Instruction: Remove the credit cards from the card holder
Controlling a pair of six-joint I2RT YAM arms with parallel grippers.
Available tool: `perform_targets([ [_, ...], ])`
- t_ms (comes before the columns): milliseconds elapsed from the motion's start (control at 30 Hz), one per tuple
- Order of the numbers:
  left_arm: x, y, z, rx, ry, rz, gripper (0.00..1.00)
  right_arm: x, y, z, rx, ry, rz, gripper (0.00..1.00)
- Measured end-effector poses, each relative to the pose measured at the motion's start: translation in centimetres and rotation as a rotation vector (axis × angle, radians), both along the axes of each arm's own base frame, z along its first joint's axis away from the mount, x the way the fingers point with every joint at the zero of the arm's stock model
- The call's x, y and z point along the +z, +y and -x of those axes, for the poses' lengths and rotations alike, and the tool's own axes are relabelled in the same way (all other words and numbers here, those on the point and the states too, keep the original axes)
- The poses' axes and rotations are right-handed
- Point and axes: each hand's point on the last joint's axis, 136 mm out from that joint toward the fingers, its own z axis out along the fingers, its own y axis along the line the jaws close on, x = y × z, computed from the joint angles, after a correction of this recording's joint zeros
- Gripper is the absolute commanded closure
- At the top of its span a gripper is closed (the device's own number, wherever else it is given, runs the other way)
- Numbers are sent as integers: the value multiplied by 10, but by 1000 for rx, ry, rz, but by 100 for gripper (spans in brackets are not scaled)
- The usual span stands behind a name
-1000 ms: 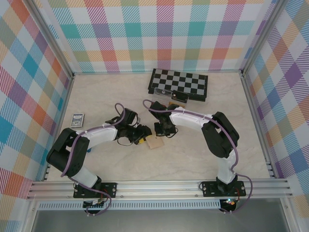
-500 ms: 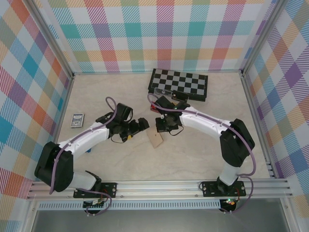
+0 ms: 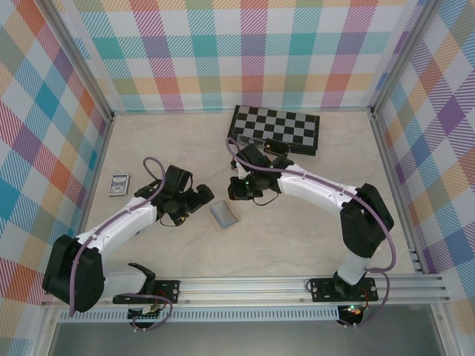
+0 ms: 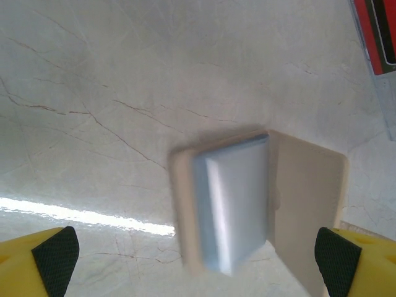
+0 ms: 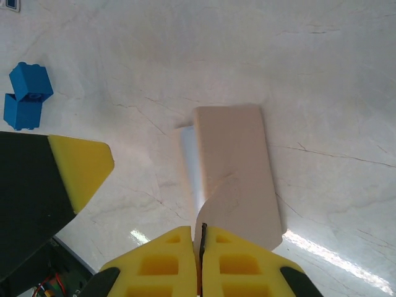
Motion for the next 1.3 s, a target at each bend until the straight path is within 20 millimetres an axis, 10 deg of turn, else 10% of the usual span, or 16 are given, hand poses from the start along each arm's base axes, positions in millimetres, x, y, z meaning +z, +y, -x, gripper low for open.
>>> perform_targets([
  [333, 0, -5, 1, -10, 7, 30, 5, -16, -23, -13, -88, -21, 106, 93],
  [700, -15, -40, 0, -116, 66, 155, 36, -67, -94, -16, -248, 65, 295, 93],
  [1300, -40, -73, 5, -208, 158, 202, 50, -93, -109, -3, -277, 121, 362, 93],
])
